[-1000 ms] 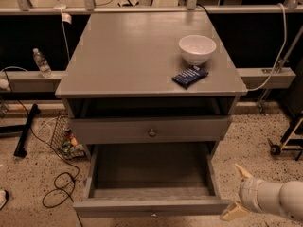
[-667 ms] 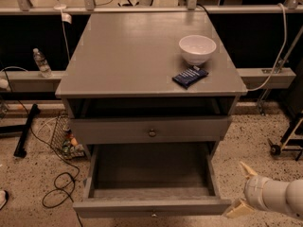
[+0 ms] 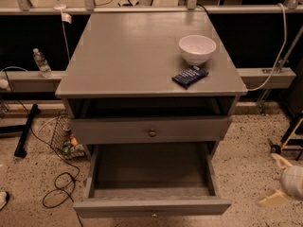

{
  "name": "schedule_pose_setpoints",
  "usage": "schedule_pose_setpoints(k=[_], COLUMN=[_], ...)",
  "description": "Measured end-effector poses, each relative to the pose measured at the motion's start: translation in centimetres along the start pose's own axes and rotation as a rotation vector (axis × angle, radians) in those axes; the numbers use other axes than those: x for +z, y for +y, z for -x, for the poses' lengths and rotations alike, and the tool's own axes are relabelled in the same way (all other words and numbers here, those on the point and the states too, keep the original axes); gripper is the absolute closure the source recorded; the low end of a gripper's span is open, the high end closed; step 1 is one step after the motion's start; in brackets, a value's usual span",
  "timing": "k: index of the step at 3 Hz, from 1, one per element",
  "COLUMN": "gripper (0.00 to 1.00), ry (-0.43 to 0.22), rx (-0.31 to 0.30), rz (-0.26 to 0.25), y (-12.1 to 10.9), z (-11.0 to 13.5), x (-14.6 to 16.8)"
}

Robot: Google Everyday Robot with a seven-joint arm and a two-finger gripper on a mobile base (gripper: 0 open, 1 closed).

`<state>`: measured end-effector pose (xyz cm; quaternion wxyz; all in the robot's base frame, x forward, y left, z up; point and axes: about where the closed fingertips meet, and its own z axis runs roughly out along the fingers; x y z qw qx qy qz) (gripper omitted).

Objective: Open middle drawer

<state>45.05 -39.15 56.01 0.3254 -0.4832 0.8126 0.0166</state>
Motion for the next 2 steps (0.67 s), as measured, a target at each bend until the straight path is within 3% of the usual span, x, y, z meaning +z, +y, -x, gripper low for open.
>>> schedule_pose_setpoints(k=[1,2], gripper=[0.0,0.0], ry=[0.002,0.002], rx=[0.007,0.007], rz=[-0.057,-0.058], y=[-3.97,-3.99], z=[-0.41,-0.39], x=[-2.16,-2.16])
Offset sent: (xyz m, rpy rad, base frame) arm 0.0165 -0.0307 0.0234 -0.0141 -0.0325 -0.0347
